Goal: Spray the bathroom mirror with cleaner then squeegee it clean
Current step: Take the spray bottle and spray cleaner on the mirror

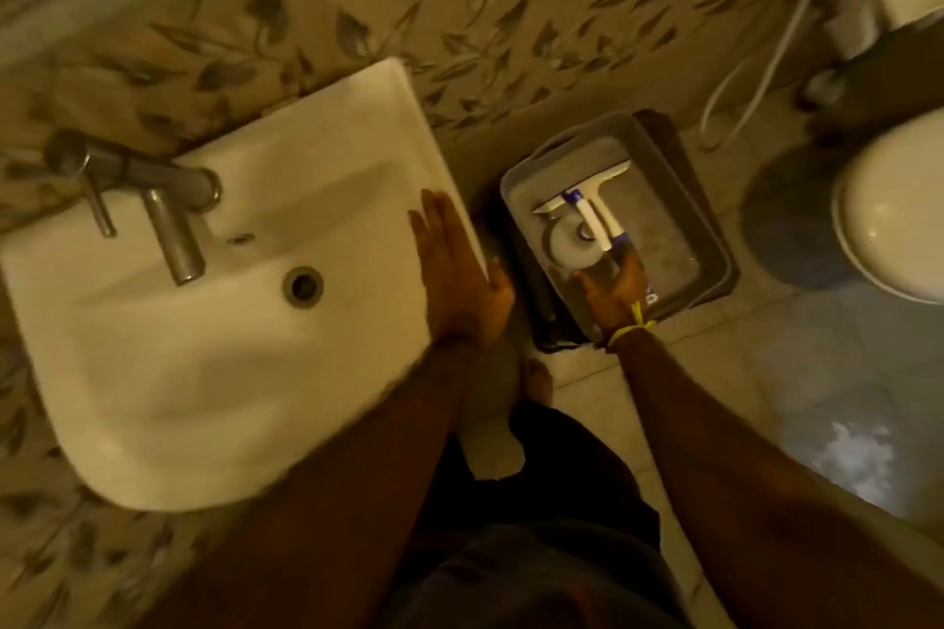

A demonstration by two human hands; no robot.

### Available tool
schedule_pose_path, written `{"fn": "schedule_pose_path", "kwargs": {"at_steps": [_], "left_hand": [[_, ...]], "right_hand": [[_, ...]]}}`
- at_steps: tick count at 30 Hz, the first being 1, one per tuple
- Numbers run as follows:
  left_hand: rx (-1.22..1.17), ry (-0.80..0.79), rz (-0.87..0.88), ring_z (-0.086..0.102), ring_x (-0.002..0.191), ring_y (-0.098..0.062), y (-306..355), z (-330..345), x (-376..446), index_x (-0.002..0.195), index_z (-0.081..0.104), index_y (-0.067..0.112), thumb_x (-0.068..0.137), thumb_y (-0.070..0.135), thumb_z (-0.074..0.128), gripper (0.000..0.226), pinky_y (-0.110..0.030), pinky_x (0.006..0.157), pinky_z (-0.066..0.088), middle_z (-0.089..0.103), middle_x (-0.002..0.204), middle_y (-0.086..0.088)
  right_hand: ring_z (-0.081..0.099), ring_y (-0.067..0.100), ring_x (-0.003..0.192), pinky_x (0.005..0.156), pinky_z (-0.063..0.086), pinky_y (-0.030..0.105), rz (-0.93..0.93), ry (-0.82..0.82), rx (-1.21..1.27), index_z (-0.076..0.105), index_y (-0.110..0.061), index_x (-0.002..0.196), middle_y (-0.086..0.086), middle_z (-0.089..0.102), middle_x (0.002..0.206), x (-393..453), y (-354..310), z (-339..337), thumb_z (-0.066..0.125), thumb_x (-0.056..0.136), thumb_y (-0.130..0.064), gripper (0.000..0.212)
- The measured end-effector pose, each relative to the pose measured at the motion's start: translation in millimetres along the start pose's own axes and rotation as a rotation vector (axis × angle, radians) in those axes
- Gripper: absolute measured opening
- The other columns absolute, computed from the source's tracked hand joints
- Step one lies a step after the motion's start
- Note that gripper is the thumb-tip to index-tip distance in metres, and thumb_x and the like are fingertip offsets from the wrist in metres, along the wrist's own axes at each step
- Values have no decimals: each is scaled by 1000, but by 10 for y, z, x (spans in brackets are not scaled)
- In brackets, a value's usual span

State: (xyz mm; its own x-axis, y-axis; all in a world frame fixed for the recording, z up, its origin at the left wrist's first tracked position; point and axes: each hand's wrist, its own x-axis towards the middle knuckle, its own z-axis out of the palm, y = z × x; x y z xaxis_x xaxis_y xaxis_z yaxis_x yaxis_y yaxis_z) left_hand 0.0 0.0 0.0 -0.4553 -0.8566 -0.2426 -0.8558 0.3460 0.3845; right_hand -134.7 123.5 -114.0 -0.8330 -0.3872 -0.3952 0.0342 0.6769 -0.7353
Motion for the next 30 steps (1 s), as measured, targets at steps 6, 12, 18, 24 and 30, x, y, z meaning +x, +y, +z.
{"fn": "schedule_pose_path", "kwargs": {"at_steps": [6,12,18,24,30], "left_hand": [[-117,1,42,-10,157,-35,-4,-26,6,161,-4,5,95,21,60,93,-57,123,25,-7,170,-13],[-129,20,60,-11,157,-33,-28,31,12,161,-6,7,95,21,59,93,-54,126,19,-9,171,-11],[-109,58,76,-7,157,-36,-99,108,33,162,-3,6,94,25,59,94,-57,125,22,-6,171,-12],[17,26,107,-2,156,-41,-34,3,-40,160,-3,1,99,39,54,92,-55,126,15,-5,170,-18],[53,-158,78,-8,157,-31,-136,-387,-31,160,-10,8,107,52,30,80,-53,126,-1,-9,170,-14]], "right_hand": [[51,26,128,110,42,42,-16,-26,22,47,-10,141,11,55,137,286,-73,139,75,83,-26,66],[61,29,114,95,46,30,14,13,149,60,-5,126,15,66,120,375,-195,280,71,87,-19,42],[60,22,112,100,50,36,-113,73,156,58,-5,127,12,65,119,40,-336,97,66,91,-21,40],[61,8,96,81,49,14,-201,275,290,55,-9,129,-4,65,111,-707,-719,-439,65,91,-33,46],[71,12,76,67,57,20,-430,200,417,48,-51,122,1,71,100,-1381,-1405,-800,63,88,-47,37]]}}
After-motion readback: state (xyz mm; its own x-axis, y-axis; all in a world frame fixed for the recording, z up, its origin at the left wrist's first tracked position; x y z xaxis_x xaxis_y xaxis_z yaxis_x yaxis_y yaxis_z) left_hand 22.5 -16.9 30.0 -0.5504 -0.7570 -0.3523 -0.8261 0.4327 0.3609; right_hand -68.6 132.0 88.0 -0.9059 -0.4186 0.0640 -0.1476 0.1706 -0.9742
